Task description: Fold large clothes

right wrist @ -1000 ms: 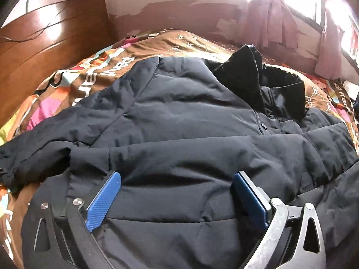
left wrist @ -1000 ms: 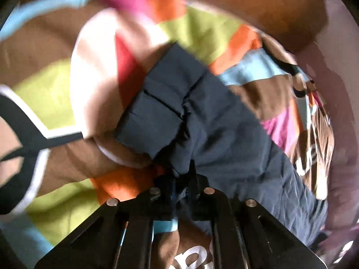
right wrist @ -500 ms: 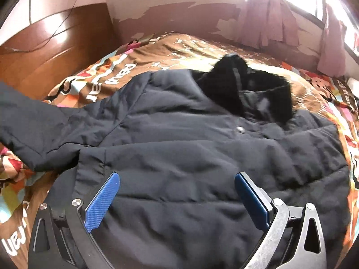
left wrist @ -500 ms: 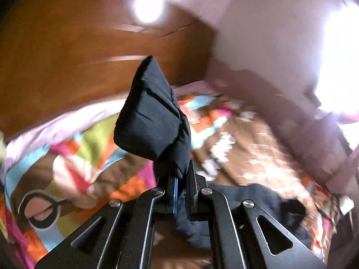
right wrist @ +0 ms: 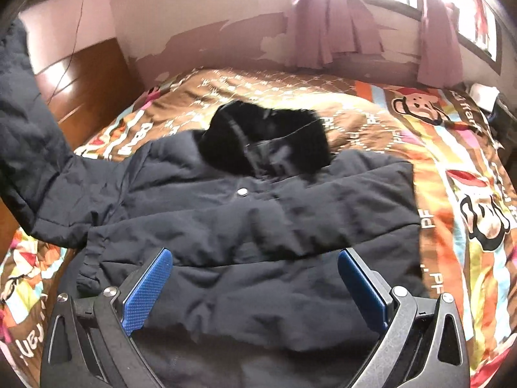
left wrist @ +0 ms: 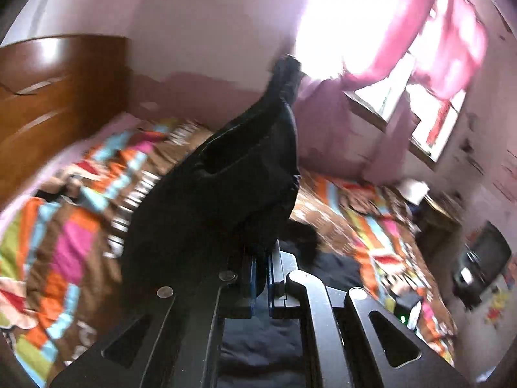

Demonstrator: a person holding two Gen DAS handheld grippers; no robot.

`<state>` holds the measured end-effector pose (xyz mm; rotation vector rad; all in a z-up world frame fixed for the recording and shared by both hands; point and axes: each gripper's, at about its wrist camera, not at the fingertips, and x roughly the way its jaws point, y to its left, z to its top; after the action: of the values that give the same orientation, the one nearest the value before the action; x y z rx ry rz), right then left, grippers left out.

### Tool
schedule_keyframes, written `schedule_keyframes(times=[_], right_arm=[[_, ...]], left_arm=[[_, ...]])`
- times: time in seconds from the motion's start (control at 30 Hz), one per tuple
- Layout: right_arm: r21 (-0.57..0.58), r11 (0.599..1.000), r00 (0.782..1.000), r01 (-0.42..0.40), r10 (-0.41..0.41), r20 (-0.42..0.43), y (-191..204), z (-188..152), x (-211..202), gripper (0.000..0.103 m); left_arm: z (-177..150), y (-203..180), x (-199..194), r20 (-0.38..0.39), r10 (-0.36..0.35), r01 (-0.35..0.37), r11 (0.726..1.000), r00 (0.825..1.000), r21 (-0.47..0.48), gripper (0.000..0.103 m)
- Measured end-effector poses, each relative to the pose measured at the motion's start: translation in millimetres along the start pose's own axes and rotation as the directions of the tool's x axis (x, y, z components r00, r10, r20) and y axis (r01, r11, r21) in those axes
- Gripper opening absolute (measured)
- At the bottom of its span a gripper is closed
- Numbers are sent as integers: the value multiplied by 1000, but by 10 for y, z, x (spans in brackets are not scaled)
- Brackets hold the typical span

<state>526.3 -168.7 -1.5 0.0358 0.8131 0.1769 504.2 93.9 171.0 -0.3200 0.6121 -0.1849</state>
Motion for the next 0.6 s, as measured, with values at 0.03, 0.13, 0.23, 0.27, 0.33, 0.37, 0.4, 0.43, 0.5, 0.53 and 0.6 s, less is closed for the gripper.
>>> schedule_keyframes(times=[0.03,0.13,0.23,0.27,0.33,0.37,0.4,0.43,0.5,0.53,0.6], right_arm=[[7,1000,1000,4,-4,-1,-91,2,-40,103],[17,1000,1000,16,-16,-9,-291,1,-108,103],[33,999,1000,19,-18,-12,-495,-14,-170,103],[37,999,1000,17,-17,-12,-546,-21,-184,103],[55,998,1000,1,0,-13,-670,-38,-210,103],[66,998,1000,-11,12,-14,-722,-46,-215,103],[83,996,1000,-26,27,-15,-791,-56,-219,103],[98,994,999,-40,42,-18,-850,-65,-216,103],[125,990,998,-63,66,-23,-933,-84,-201,103],[137,988,997,-73,77,-24,-971,-90,-196,103],[180,978,993,-107,114,-29,-1055,-105,-160,103]], left_arm=[[-63,-92,89,-19,-23,23,1000,1000,12,3],[-234,-339,390,-92,-72,75,997,993,33,3],[-437,-648,655,-174,-116,123,992,978,33,3],[-496,-703,731,-196,-121,130,991,973,38,3],[-676,-884,903,-251,-130,148,987,959,58,3],[-770,-921,986,-272,-141,163,985,952,60,3],[-872,-981,1103,-302,-147,174,982,942,66,3],[-983,-1038,1149,-323,-148,181,981,935,72,3],[-1174,-1112,1283,-369,-146,188,979,918,82,3],[-1304,-1142,1370,-395,-145,195,977,907,90,3],[-1487,-1191,1483,-432,-136,203,972,892,114,3]])
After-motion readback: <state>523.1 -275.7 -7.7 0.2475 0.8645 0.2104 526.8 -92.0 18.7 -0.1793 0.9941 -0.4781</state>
